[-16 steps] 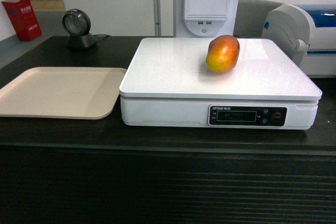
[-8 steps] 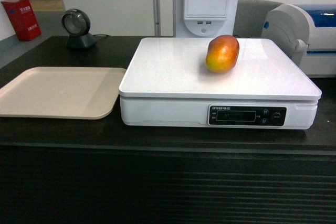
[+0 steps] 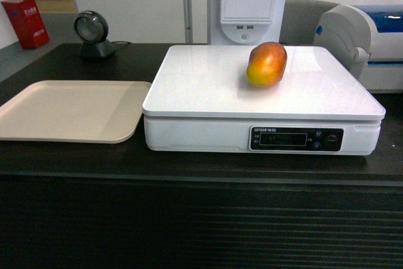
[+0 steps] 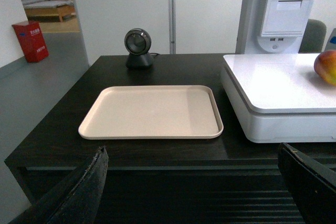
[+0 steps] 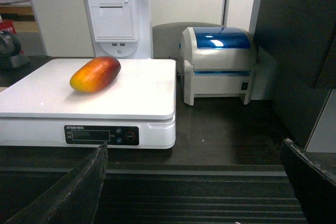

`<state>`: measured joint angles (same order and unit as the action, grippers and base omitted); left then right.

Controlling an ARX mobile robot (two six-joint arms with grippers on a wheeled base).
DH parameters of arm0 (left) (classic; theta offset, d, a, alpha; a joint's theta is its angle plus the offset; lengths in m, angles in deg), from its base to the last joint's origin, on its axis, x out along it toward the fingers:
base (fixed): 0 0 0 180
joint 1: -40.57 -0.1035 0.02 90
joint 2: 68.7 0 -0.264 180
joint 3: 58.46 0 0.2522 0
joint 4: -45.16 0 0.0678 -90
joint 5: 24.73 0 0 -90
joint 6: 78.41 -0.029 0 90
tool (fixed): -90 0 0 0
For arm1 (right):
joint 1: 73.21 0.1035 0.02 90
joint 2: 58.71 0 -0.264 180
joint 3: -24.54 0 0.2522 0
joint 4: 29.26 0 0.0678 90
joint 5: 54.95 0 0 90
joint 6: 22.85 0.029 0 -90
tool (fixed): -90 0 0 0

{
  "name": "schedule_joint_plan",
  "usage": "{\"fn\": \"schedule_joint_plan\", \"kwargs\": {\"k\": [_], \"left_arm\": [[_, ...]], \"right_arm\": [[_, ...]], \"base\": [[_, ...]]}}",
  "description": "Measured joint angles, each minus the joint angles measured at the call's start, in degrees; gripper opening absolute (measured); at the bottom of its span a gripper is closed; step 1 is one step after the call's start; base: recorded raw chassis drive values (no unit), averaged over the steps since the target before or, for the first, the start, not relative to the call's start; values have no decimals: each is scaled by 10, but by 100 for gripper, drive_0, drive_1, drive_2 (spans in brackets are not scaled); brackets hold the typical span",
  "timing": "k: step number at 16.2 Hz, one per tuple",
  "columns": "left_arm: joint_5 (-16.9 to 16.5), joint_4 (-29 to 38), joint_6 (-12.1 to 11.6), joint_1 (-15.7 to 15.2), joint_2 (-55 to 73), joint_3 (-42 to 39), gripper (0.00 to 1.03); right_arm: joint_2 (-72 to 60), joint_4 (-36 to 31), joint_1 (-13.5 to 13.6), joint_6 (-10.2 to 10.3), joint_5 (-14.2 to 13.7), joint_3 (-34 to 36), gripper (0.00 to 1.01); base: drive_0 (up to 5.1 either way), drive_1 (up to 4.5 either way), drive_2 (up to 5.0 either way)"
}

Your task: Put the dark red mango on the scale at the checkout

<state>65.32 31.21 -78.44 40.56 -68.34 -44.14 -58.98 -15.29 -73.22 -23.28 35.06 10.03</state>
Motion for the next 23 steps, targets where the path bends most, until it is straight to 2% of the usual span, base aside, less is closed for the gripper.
{"fn": "schedule_joint_plan", "kwargs": {"k": [23], "left_arm": [[0, 0, 0, 0, 0, 0, 98]], "right_arm": [[0, 1, 0, 0, 0, 0, 98]], "base": [[0, 0, 0]]}}
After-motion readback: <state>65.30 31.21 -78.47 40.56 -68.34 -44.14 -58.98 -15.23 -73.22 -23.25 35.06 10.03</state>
